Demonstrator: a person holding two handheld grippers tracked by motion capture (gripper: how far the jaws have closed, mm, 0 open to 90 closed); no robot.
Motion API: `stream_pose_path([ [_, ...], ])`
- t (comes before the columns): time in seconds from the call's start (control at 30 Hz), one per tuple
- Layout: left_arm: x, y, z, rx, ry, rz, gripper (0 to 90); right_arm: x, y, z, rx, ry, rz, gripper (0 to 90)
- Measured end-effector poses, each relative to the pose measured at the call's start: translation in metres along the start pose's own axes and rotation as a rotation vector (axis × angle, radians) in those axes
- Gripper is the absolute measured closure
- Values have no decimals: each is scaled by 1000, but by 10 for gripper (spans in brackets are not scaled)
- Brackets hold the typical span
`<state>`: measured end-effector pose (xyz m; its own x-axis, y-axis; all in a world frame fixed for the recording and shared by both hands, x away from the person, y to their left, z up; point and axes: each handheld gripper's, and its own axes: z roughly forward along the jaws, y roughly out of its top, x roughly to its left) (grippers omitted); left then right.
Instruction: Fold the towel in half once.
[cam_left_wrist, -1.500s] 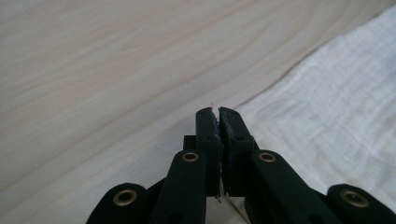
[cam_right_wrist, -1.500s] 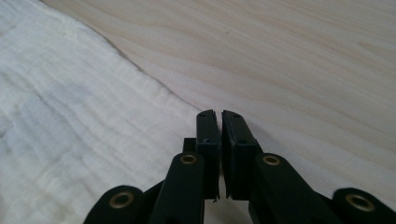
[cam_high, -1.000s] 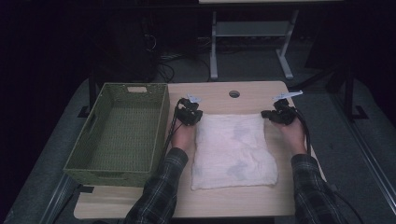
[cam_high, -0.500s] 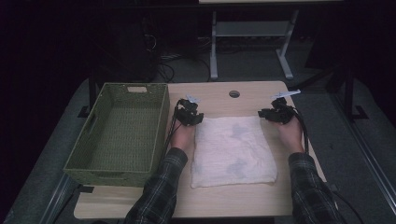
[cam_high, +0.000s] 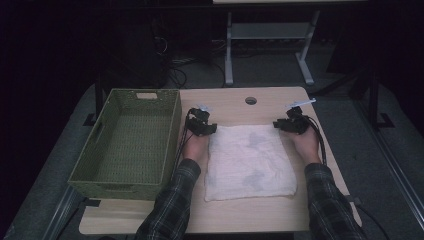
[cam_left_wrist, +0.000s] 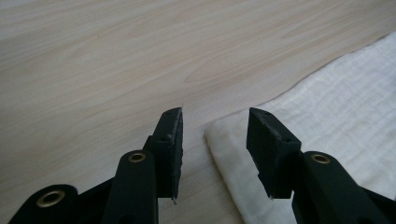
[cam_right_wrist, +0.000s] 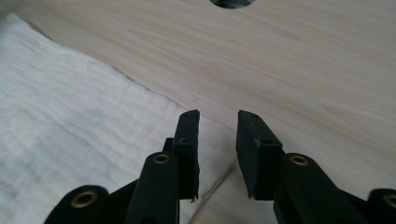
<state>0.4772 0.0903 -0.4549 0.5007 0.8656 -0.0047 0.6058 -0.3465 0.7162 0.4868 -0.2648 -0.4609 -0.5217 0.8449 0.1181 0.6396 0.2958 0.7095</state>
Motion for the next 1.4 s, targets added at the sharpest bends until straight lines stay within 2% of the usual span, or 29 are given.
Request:
stream_pose_path([
  [0.3,-2,-4,9,12,-24,1,578,0,-3,10,26,-14,-2,743],
  [0.47,-5,-5,12,30,-37,23,656,-2,-4,10,29,-9,2,777],
  [0.6,-4,-6,14,35,-55,14,709,-2,-4,10,32,-4,7,807],
  [0.77,-8,-5,13,38,-61,29,844,-3,-5,10,37,-2,19,883],
  [0.9,-7,-5,12,38,-64,21,863,-3,-5,10,39,-3,16,896],
  [1.03,-5,-1,6,15,-59,11,866,-3,-3,8,40,-9,17,899],
  [1.13,-6,4,1,-4,-52,22,867,-3,-1,1,18,-9,30,900],
  [1.2,-6,6,-2,-20,-48,11,867,-4,2,-3,4,-16,24,900],
  [1.4,-7,18,-12,-63,-33,14,867,-6,9,-18,-41,-28,36,900],
])
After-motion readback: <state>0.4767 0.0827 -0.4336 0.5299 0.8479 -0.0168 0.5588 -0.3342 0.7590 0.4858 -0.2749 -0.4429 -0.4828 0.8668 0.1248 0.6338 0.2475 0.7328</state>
